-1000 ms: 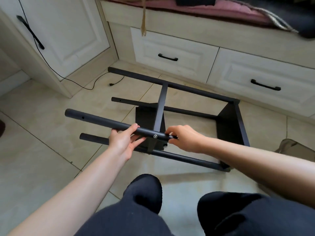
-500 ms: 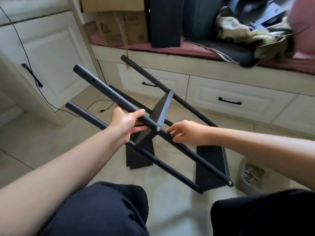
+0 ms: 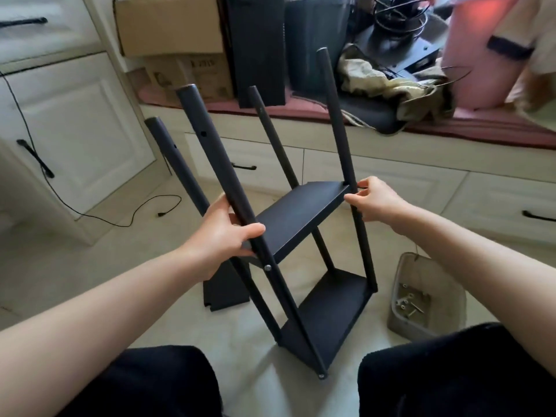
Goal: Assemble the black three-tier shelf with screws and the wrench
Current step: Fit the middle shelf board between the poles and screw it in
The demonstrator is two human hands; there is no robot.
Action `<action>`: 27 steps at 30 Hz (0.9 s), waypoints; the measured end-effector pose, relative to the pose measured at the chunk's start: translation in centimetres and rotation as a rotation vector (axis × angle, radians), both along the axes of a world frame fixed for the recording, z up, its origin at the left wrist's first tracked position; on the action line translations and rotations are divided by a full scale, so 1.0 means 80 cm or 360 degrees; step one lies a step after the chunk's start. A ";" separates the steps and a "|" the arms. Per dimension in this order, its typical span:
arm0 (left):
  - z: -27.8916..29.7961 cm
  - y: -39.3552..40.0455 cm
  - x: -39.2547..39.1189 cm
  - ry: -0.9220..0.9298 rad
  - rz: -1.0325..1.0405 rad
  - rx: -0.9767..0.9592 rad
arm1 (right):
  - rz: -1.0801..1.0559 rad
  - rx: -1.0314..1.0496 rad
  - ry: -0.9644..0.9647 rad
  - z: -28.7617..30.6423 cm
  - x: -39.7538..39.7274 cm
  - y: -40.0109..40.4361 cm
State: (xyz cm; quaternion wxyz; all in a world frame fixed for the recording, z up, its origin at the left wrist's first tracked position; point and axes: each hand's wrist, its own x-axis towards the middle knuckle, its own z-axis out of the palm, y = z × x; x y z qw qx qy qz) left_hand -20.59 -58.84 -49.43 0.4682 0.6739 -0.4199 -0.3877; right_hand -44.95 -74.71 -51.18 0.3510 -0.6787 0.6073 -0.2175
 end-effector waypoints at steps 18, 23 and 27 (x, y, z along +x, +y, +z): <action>0.010 0.016 -0.003 -0.0276 -0.0415 -0.0048 | -0.0253 0.0028 -0.0189 -0.014 -0.046 -0.043; 0.021 -0.001 0.003 -0.0455 -0.0444 -0.0045 | -0.0386 0.0098 -0.0227 -0.010 -0.063 -0.035; 0.028 -0.023 0.011 -0.0523 -0.0444 -0.0022 | -0.0343 0.0095 -0.0124 -0.009 -0.089 -0.017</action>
